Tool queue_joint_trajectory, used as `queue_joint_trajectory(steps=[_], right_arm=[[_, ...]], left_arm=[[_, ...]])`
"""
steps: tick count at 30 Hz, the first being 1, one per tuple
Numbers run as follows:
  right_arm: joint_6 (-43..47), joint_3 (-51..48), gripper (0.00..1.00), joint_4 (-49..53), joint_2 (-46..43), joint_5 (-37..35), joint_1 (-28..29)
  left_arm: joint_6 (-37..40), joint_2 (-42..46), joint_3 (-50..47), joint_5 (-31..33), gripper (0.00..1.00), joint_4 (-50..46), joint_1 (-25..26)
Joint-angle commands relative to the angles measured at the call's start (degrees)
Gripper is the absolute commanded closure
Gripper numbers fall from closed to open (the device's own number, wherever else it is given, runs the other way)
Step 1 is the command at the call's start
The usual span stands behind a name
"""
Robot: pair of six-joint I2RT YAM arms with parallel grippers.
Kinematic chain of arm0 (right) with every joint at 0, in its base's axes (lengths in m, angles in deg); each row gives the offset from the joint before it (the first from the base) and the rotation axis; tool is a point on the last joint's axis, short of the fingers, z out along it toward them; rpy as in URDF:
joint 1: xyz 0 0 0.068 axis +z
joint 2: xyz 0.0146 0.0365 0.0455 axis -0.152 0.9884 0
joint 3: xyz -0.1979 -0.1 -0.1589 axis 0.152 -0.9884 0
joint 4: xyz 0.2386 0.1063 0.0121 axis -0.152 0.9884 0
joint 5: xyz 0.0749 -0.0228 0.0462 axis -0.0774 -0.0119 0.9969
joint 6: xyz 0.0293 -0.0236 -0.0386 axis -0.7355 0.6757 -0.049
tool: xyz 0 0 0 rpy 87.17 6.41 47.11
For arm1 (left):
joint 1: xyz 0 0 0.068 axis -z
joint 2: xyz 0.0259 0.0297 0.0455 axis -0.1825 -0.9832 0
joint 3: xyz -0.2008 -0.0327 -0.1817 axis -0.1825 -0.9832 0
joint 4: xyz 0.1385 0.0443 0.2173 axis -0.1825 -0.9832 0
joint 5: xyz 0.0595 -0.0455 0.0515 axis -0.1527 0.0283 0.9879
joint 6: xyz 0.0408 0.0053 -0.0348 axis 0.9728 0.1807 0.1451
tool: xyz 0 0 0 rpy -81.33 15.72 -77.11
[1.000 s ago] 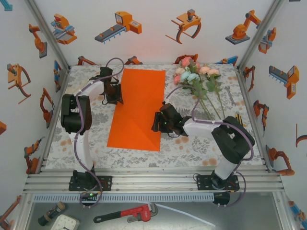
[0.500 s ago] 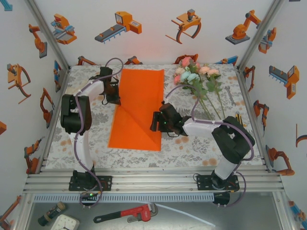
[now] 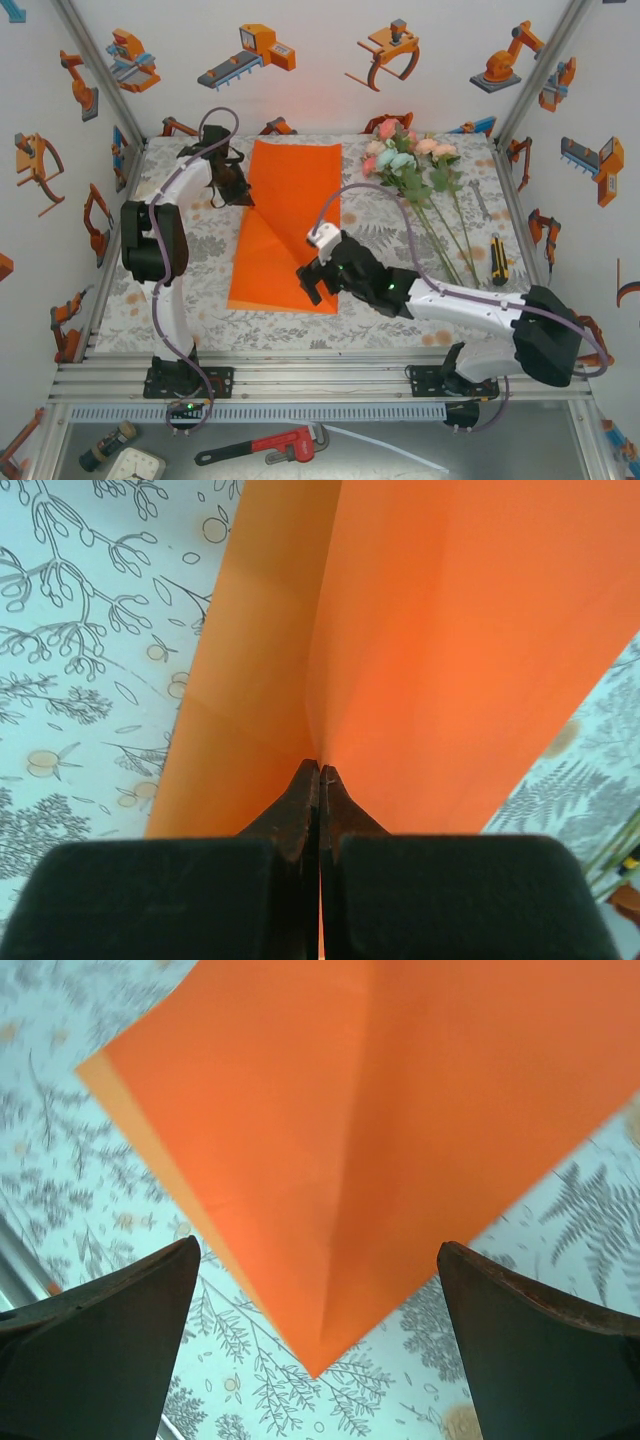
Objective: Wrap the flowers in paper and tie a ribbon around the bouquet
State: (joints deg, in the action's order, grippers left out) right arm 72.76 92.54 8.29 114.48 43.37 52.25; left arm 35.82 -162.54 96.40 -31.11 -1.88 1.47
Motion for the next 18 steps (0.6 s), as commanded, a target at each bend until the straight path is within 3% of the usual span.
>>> queue_joint_trajectory(steps=[1,7,13,16,18], right_arm=[[9.1,2.9,0.07,-4.2,6.0,0.5,3.3],[7.7,9.3,0.01,-1.8,13.5,-8.8,4.8],[7.2,13.2,0.01,-6.0,18.4,-5.8,4.7],[-0.2,17.8,0.01,-4.2,20.5,-8.3,4.8],[-10.3,20.9,0.02,-1.0,21.9,-15.1,4.8]], left_arm=[[-7.1,3.4,0.1,-1.4,1.00,-3.5,0.6],[-12.9,8.0,-1.4,-3.6,1.00,-2.8,1.9],[-18.8,11.3,-2.2,-2.4,1.00,-1.4,3.7],[-21.1,11.4,-2.1,-1.3,1.00,-1.4,4.4],[-22.4,11.2,-2.0,-1.7,1.00,-1.3,4.9]])
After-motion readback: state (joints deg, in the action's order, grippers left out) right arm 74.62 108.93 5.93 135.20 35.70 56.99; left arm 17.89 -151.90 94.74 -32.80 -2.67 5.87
